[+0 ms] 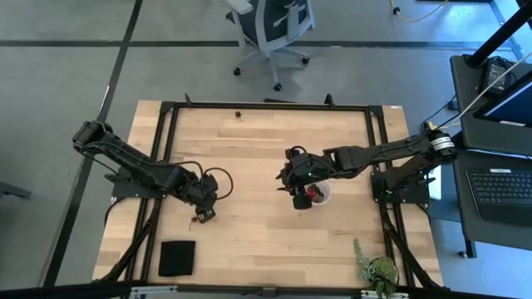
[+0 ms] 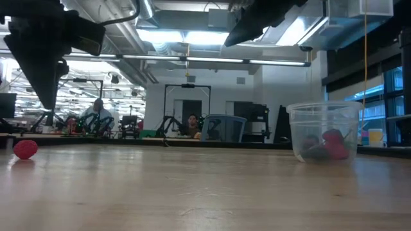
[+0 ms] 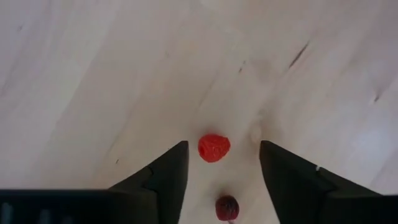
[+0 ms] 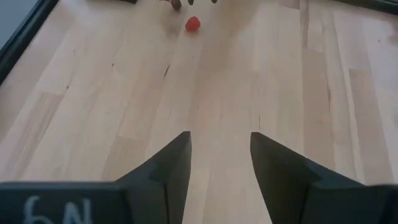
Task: Pick and placing Produce into tupperware
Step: Put the red raspberry into the transparent bucket
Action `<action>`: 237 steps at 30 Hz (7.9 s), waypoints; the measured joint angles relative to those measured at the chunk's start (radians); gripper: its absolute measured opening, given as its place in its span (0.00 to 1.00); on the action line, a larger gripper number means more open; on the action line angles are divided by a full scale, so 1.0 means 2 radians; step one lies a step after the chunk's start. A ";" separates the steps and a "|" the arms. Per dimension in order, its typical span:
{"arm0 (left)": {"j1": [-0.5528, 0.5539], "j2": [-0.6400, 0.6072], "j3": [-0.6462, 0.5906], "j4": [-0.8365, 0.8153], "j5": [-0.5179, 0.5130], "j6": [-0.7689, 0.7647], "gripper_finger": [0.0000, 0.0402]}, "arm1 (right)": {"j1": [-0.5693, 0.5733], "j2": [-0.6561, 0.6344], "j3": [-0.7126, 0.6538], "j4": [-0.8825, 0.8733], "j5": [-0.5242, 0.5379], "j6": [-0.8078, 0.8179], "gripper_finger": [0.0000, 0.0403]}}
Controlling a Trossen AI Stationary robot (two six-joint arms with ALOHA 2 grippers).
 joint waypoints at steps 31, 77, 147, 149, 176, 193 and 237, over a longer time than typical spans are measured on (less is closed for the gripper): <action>0.003 0.102 -0.018 0.043 0.039 -0.012 0.58 | 0.000 0.003 0.000 0.000 0.000 0.001 0.41; 0.015 0.135 0.032 0.036 -0.046 0.123 0.28 | -0.005 0.004 0.000 0.011 -0.001 0.119 0.41; 0.033 0.078 0.060 0.378 -0.374 0.630 0.31 | -0.061 0.090 0.001 0.224 -0.019 0.184 0.24; 0.031 0.078 0.061 0.366 -0.371 0.628 0.31 | -0.061 0.088 0.002 0.216 -0.020 0.183 0.24; 0.029 0.075 0.059 0.374 -0.333 0.586 0.54 | -0.063 0.058 -0.001 0.136 -0.013 0.174 0.23; 0.000 -0.007 0.059 0.107 -0.320 0.284 0.56 | -0.061 -0.003 -0.001 -0.203 0.006 0.316 0.23; 0.004 -0.001 0.059 0.073 -0.285 0.221 0.56 | 0.010 0.024 -0.138 -0.143 -0.017 0.415 0.23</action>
